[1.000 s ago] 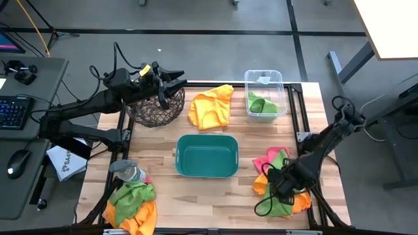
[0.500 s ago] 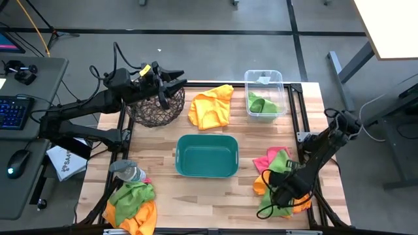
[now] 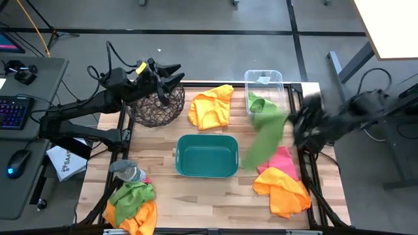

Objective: Sort microfiber towel by color & place in baskets
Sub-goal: Put the right green microfiber cloth into the transparent bin

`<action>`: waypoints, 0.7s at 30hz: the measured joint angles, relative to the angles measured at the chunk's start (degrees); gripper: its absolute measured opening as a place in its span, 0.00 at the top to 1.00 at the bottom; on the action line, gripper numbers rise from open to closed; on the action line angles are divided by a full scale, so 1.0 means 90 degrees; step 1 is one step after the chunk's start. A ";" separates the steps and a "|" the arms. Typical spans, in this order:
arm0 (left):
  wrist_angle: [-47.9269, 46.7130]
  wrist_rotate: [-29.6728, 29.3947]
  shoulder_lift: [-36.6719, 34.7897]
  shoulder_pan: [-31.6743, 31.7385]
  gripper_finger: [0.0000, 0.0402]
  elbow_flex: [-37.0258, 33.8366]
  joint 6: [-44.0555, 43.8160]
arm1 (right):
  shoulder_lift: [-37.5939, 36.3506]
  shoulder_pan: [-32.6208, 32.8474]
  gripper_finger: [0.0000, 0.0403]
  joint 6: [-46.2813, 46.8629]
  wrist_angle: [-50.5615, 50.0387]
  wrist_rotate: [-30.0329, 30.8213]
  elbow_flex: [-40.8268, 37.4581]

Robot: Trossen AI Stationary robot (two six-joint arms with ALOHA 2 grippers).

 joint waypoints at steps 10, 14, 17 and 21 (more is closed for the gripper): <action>0.0120 -0.0022 0.0001 0.0000 0.54 0.0000 0.0001 | -0.0199 -0.2065 1.00 -0.2949 0.0403 0.2096 0.0668; 0.0496 -0.0021 0.0000 0.0000 0.54 -0.0001 0.0004 | -0.0201 -0.2821 1.00 -0.3822 0.1175 0.1693 0.0237; 0.0816 -0.0019 0.0000 0.0000 0.54 -0.0001 0.0007 | -0.0185 -0.3362 1.00 -0.4584 0.1963 0.0952 -0.0217; 0.1065 -0.0019 -0.0001 0.0000 0.54 0.0001 -0.0026 | -0.0132 -0.4151 1.00 -0.5591 0.3133 0.0102 -0.0789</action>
